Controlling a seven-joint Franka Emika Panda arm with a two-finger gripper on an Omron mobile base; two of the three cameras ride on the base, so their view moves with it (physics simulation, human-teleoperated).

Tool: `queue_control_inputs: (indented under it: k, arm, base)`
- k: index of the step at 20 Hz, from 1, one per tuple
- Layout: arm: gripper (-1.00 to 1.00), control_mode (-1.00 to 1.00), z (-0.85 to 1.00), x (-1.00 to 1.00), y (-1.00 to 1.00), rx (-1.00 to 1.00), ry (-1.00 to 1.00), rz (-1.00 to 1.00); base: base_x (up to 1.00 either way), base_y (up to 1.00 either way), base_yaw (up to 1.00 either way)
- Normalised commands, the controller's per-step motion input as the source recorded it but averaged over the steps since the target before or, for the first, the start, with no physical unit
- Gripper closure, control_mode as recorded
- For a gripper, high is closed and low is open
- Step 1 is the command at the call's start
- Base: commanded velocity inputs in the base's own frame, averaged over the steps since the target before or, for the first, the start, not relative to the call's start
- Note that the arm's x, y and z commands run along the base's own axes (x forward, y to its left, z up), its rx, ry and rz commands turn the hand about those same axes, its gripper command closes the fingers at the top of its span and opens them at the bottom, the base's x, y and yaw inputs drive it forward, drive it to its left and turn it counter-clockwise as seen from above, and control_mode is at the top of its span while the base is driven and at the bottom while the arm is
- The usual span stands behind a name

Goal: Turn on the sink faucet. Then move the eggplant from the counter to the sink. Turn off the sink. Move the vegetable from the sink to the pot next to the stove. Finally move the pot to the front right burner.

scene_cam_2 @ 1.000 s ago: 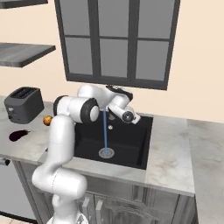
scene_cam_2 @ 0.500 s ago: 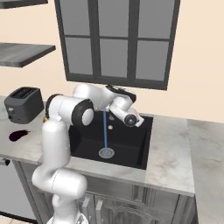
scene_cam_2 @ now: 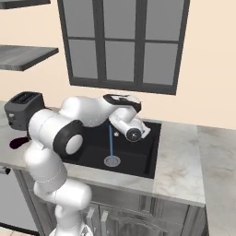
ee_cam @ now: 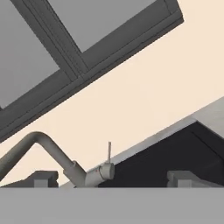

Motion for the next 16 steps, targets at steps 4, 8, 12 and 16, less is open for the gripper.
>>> queue_control_inputs:
  k: [4, 8, 12, 16]
  arm:
    - [-1.00, -1.00, 0.58, -0.86, 0.25, 0.00, -0.06, 0.00]
    - [-1.00, -1.00, 0.68, -0.78, 0.39, -0.01, -0.06, 0.00]
    - [-1.00, -1.00, 0.77, -0.66, 0.52, -0.06, -0.06, 0.00]
    - [-1.00, -1.00, 0.80, -0.55, 0.61, -0.11, -0.09, 0.01]
  base:
    - [0.00, 0.00, 0.00]
    - [0.00, 0.00, 0.00]
    - [0.00, 0.00, 0.00]
    - [0.00, 0.00, 0.00]
